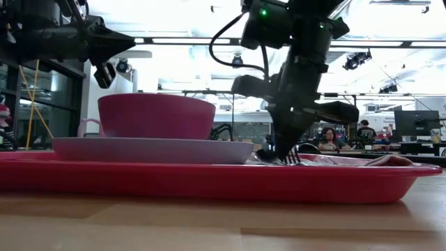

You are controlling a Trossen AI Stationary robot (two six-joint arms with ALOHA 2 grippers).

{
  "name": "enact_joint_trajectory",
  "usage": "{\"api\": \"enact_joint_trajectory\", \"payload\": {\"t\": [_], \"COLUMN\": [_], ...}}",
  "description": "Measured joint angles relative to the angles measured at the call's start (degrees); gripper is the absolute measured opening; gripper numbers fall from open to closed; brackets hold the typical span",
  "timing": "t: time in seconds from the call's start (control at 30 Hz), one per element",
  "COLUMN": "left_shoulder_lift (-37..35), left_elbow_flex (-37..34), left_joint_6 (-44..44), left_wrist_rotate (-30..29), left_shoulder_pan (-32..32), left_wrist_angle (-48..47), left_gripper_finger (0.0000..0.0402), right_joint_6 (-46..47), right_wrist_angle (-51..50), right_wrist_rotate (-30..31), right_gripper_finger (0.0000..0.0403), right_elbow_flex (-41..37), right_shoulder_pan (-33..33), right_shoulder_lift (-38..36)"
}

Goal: Set up tray
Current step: Adjust the utensils on the gray napkin

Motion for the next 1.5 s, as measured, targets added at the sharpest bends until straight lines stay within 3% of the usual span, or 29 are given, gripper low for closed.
{"api": "enact_joint_trajectory", "payload": {"t": [0.43, 0.67, 1.5], "left_shoulder_lift": [0.00, -0.01, -0.02], "left_elbow_flex": [0.00, 0.00, 0.00], "left_joint_6": [0.00, 0.00, 0.02], "left_wrist_rotate": [-0.21, -0.27, -0.75], "left_shoulder_pan": [0.00, 0.00, -0.01], "left_wrist_angle": [0.00, 0.02, 0.02], "left_gripper_finger": [0.0062, 0.0062, 0.0062], "right_joint_6": [-1.00, -0.99, -1.05], "right_wrist_angle": [-3.28, -11.43, -8.19], "right_wrist_rotate": [1.75, 1.40, 0.35], "right_gripper_finger": [0.0000, 0.0000, 0.0000], "right_elbow_flex": [0.04, 0.11, 0.09], "right_shoulder_pan": [0.00, 0.11, 0.11], "right_shoulder_lift": [-3.26, -6.02, 1.60]}}
